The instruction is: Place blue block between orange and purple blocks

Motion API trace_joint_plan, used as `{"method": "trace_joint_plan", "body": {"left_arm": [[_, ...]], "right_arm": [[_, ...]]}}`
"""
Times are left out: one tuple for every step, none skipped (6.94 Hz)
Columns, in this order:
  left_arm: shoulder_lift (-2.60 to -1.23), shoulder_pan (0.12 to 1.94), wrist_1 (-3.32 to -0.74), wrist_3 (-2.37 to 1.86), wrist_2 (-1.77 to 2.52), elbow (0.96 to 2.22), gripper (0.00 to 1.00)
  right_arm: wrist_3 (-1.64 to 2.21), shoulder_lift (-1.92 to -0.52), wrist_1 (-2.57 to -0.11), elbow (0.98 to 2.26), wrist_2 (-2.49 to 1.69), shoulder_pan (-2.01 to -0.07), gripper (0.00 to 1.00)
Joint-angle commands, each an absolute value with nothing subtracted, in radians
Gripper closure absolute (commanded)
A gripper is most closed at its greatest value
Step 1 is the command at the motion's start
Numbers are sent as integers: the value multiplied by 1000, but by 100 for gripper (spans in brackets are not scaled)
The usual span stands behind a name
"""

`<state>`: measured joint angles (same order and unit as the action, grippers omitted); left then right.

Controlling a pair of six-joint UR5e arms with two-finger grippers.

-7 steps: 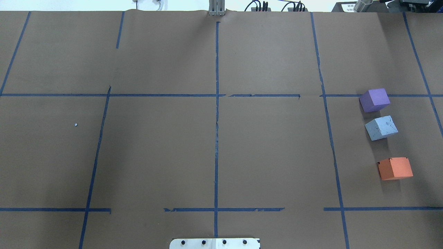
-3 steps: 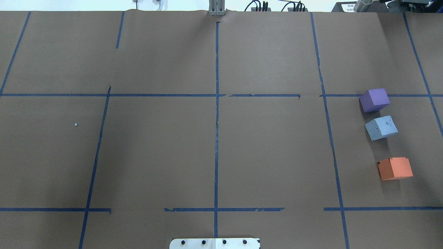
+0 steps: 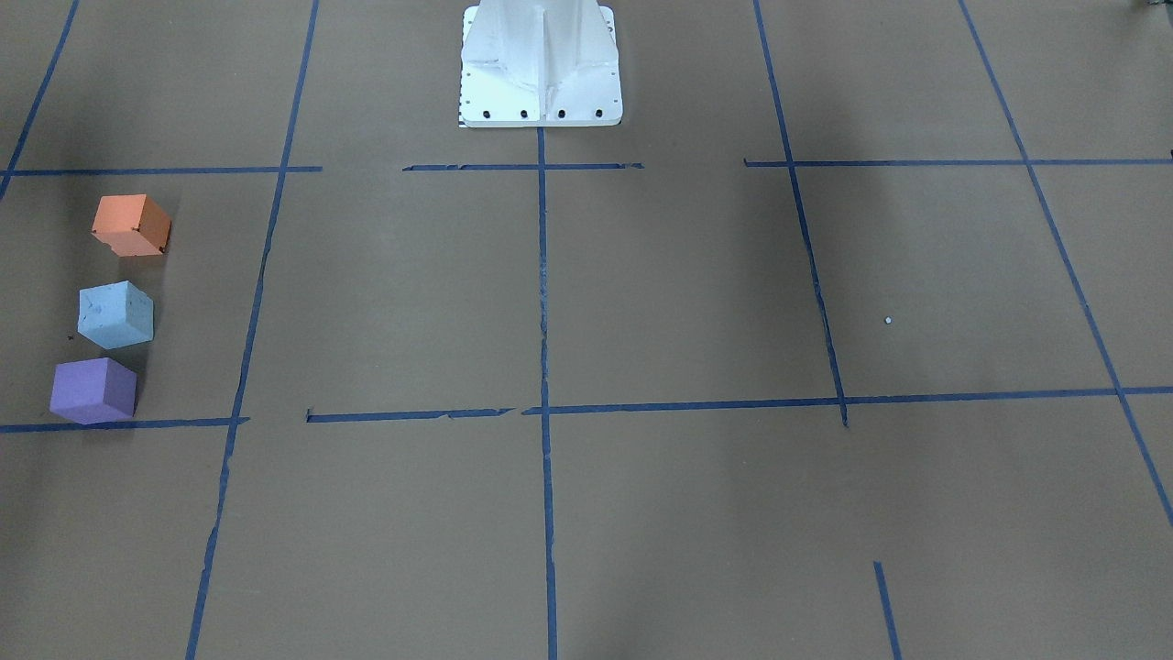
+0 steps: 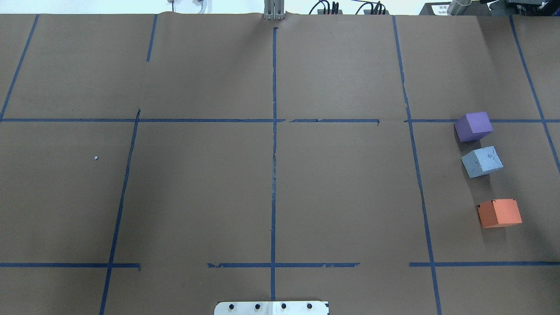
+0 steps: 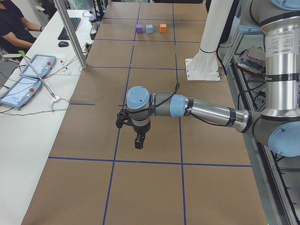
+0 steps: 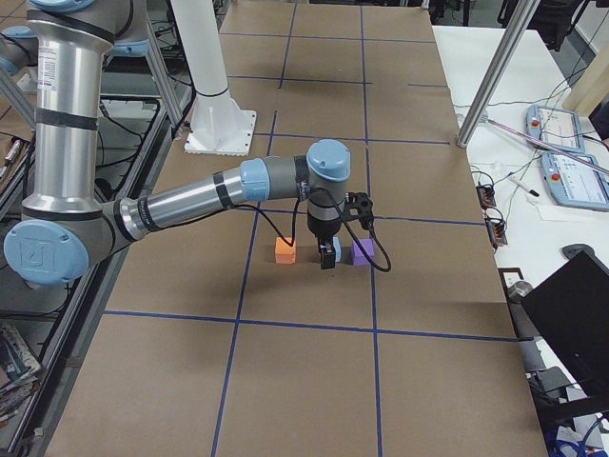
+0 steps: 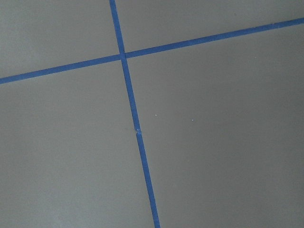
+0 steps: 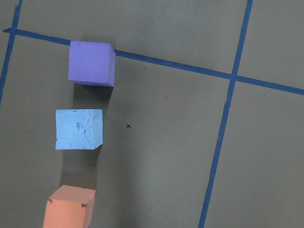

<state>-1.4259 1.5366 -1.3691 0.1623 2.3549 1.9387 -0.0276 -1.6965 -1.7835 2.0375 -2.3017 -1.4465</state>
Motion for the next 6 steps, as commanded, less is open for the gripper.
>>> {"method": "trace_joint_plan", "body": {"left_arm": [[-1416,1537,-1374,164,2352,1942,0],[-1417,1537,-1367,154,2359,1954,0],[-1419,1536,-1370,153,2359,1944,0],[-1420,1536,-1370,153,2359,1947,0],[-1420,1536,-1368,153,2359,1945,0],[-1420,1534,-1368,153,2359,1942,0]], "right_arm": [[-34,-1694,-1781,2036,-2304,-1447,0],[-34,-1692,-1781,2037,-2306,-1437,0],[-31,-1693,-1781,2034,-2306,-1436,0],[-32,-1692,-1781,2033,-2306,-1436,0],[-29,-1692,-1781,2033,-2306,-1434,0],[-29,-1690,-1779,2036,-2306,-1434,0]]}}
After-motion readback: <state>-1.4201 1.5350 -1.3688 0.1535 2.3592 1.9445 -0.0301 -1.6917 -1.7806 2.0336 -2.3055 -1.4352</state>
